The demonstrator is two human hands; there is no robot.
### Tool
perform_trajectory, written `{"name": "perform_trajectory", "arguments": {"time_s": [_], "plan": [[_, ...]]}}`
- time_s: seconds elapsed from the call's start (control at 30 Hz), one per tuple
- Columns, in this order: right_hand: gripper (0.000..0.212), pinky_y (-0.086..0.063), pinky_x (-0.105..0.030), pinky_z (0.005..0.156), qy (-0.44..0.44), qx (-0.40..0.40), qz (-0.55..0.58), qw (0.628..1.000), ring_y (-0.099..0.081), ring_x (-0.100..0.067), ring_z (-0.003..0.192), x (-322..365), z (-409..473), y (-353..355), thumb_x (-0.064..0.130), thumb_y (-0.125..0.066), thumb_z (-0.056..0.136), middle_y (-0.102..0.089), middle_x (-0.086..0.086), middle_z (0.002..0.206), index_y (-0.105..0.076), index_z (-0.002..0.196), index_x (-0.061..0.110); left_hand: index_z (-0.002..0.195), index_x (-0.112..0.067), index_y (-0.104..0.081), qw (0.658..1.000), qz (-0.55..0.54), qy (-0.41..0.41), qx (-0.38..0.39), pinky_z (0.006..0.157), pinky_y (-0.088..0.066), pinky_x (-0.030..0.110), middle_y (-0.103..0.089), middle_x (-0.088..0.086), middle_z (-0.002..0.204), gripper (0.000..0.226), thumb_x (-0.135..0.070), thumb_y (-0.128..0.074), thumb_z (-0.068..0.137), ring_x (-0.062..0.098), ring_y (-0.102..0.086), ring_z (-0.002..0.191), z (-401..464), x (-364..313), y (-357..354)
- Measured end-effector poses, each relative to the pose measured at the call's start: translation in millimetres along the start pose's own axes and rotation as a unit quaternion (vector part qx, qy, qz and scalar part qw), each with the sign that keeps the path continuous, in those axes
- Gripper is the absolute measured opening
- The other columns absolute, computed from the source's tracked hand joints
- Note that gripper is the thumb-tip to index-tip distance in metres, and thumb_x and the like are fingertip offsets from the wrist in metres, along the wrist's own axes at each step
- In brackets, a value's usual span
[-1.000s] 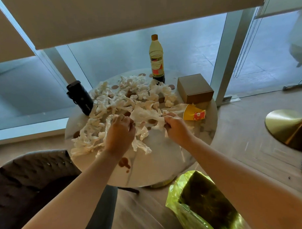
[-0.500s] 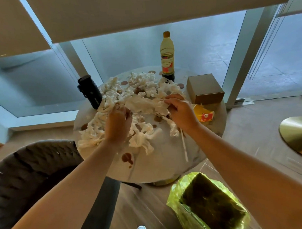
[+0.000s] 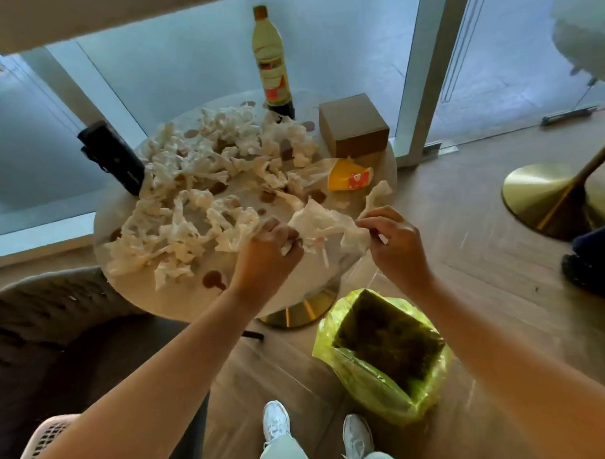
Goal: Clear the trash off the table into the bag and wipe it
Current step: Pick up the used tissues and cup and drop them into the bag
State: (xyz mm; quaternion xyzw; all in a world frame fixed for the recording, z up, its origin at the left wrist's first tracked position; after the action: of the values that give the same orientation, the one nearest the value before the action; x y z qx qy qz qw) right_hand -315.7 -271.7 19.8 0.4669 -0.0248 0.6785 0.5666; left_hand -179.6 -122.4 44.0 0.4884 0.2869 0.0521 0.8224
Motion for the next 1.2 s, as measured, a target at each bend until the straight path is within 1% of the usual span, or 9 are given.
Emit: {"name": "perform_trajectory", "arguments": {"time_s": [0.1,0.23,0.3,0.37,0.6,0.77,0.93,1.07,1.2], "plan": [[0.014,-0.048,-0.009,0.069,-0.134,-0.008,-0.006,0.991,-0.058,-0.014,0.072,-37.6,-64.0,19.8,-0.010,-0.066,0.073,-0.066,-0.009,0.085,-0.070,0.082,0.000,0.075,-0.005,-0.065,0.991,-0.069,-0.037,0.112,0.060,-0.039,0.015,-0.057,0.005,0.075,0.025,-0.026,-0.051,0.073,0.012,-0.049,0.064,-26.5,-32.8,-52.8],[0.022,-0.043,-0.010,0.077,-0.292,0.002,0.011,0.956,-0.059,-0.018,0.081,-81.7,-151.1,21.5,-0.012,-0.057,0.074,-0.065,-0.007,0.086,-0.069,0.085,0.002,0.072,-0.005,-0.060,0.959,-0.089,-0.041,0.266,0.059,-0.034,0.015,-0.054,0.004,0.075,0.014,-0.017,-0.053,0.072,0.012,-0.046,0.063,-69.3,-49.0,-131.3],[0.016,-0.036,-0.002,0.070,-0.385,0.029,0.011,0.922,-0.053,-0.018,0.079,-106.3,-189.0,11.6,-0.005,-0.053,0.080,-0.061,-0.006,0.087,-0.066,0.087,0.000,0.078,-0.004,-0.061,0.945,-0.088,-0.022,0.313,0.060,-0.037,0.019,-0.050,0.002,0.078,0.010,-0.012,-0.056,0.077,0.015,-0.050,0.066,-85.4,-41.5,-171.1],[0.018,-0.034,-0.005,0.067,-0.482,0.073,0.013,0.873,-0.050,-0.015,0.086,-138.8,-228.4,-5.2,-0.001,-0.052,0.085,-0.057,-0.004,0.096,-0.065,0.097,0.003,0.083,-0.004,-0.062,0.931,-0.072,0.019,0.358,0.063,-0.043,0.026,-0.049,0.001,0.083,0.012,-0.014,-0.056,0.081,0.018,-0.053,0.071,-97.7,-28.2,-210.9],[0.025,-0.036,-0.028,0.082,-0.604,0.115,0.006,0.788,-0.049,-0.024,0.097,-255.2,-299.1,-71.2,-0.004,-0.043,0.088,-0.049,-0.007,0.106,-0.057,0.105,0.008,0.089,0.000,-0.058,0.896,-0.015,0.054,0.441,0.071,-0.043,0.033,-0.052,0.012,0.095,0.016,-0.013,-0.051,0.085,0.026,-0.052,0.085,-115.6,18.0,-357.2],[0.056,-0.040,-0.034,0.098,-0.666,0.156,0.025,0.729,-0.043,-0.026,0.122,-304.7,-346.2,-107.5,-0.010,-0.038,0.083,-0.042,-0.005,0.135,-0.047,0.131,0.017,0.104,-0.001,-0.059,0.856,0.040,0.016,0.515,0.083,-0.047,0.045,-0.050,0.014,0.108,0.021,-0.013,-0.049,0.090,0.032,-0.051,0.099,-140.7,47.0,-443.4],[0.054,-0.037,-0.025,0.085,-0.672,0.137,0.004,0.728,-0.044,-0.021,0.121,-296.3,-357.2,-100.2,-0.009,-0.034,0.087,-0.041,-0.007,0.139,-0.044,0.134,0.016,0.124,-0.007,-0.051,0.823,0.050,0.012,0.566,0.090,-0.046,0.042,-0.046,0.012,0.125,0.033,-0.010,-0.045,0.091,0.030,-0.049,0.112,-166.3,48.4,-455.0],[0.042,-0.039,-0.025,0.084,-0.648,0.085,-0.005,0.757,-0.049,-0.020,0.113,-263.1,-324.6,-76.0,-0.003,-0.037,0.091,-0.045,-0.007,0.134,-0.050,0.128,0.013,0.127,-0.010,-0.050,0.849,-0.025,0.021,0.527,0.096,-0.044,0.042,-0.049,0.009,0.126,0.035,-0.017,-0.046,0.093,0.026,-0.047,0.116,-159.9,24.7,-399.6],[0.032,-0.044,-0.028,0.090,-0.574,0.038,-0.008,0.818,-0.052,-0.017,0.104,-208.6,-252.8,-46.5,0.000,-0.042,0.092,-0.049,-0.001,0.115,-0.057,0.117,0.013,0.123,-0.010,-0.055,0.881,-0.122,0.071,0.452,0.097,-0.044,0.038,-0.054,0.006,0.122,0.032,-0.015,-0.051,0.092,0.021,-0.050,0.114,-137.8,-5.0,-315.9]]}}
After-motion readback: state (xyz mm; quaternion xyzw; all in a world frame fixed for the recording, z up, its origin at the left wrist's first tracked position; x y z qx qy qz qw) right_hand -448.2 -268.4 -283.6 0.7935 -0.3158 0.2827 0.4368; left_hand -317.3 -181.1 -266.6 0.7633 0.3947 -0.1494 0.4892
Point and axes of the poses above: each hand's wrist, its own z-axis towards the middle knuckle, its own y-axis out of the back of the hand, x = y × z, the point moved 6 cm from there along z, towards the middle knuckle
